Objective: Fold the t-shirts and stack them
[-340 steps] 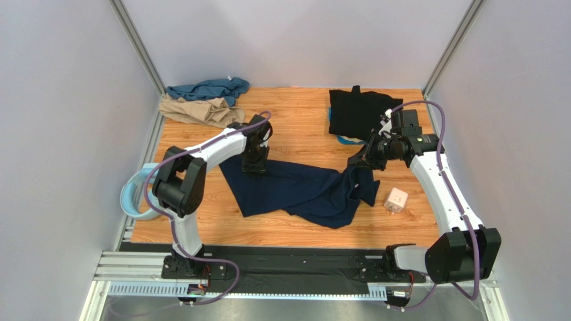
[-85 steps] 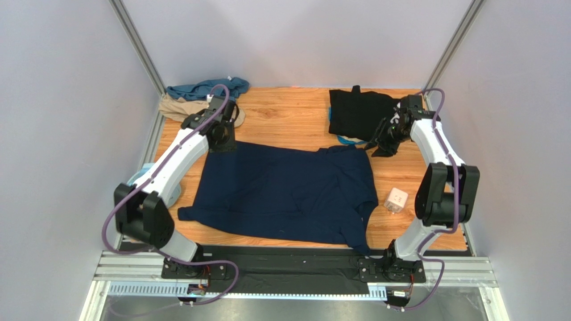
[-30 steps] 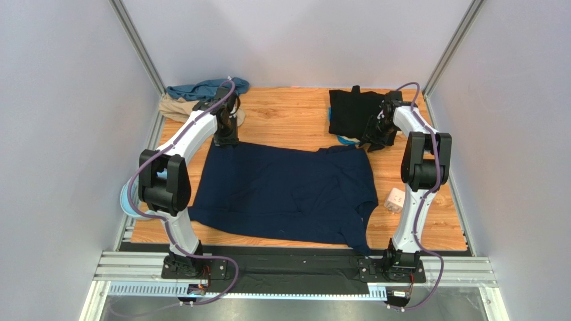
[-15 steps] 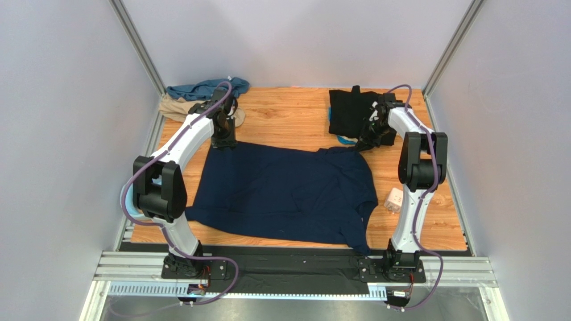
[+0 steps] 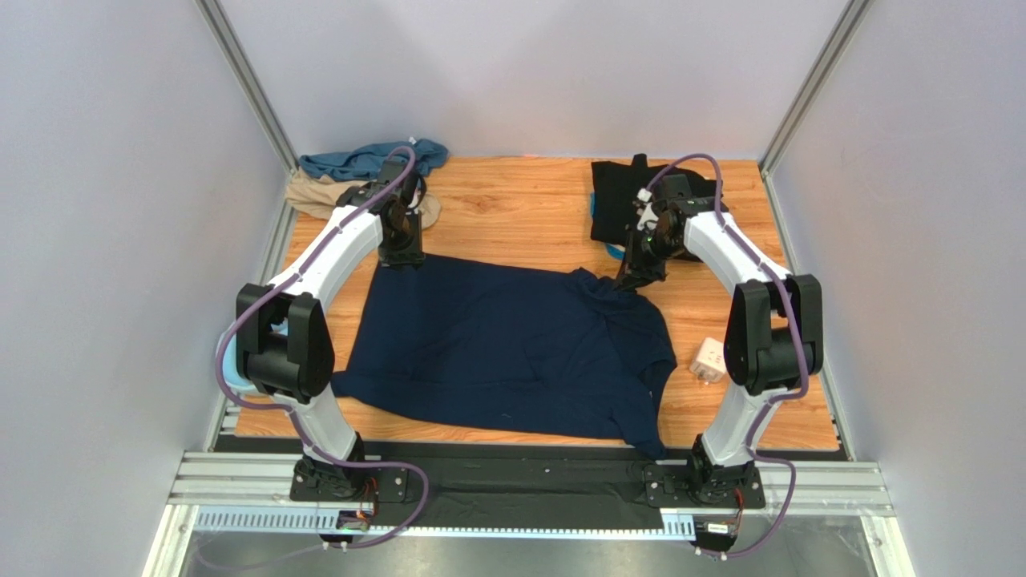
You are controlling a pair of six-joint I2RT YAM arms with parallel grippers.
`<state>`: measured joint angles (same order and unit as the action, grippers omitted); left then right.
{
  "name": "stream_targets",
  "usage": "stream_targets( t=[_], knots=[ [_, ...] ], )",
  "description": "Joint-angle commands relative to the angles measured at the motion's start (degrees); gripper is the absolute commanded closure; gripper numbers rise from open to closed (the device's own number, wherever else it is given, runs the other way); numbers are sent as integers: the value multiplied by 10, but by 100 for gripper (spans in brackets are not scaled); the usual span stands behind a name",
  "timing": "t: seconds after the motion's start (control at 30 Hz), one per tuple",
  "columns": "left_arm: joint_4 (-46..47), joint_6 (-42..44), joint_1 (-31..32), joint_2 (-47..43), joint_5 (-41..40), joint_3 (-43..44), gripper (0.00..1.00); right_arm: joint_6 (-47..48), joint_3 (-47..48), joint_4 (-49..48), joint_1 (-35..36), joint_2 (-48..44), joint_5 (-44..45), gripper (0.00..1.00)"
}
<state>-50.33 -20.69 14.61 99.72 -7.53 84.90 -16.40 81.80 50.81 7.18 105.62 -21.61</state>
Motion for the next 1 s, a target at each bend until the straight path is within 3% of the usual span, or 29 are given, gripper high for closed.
stream_targets(
  t=[0.0,0.33,0.4,0.5,0.73,0.97],
  knots=[
    [6,7,1,-24,7,-1,62,24,-22,39,46,-50,-7,100],
    [14,7,1,-44,8,-39,62,30,-82,168,130,-57,33,100],
    [17,6,1,-52,6,-47,62,16,-116,168,143,-75,39,86],
    [20,6,1,-58,8,-61,62,-4,-139,153,149,-106,45,78],
    [20,9,1,-60,13,-62,62,-13,-74,144,146,-172,137,71],
    [12,17,1,-66,12,-55,62,-14,-40,119,118,-93,170,65]
  ],
)
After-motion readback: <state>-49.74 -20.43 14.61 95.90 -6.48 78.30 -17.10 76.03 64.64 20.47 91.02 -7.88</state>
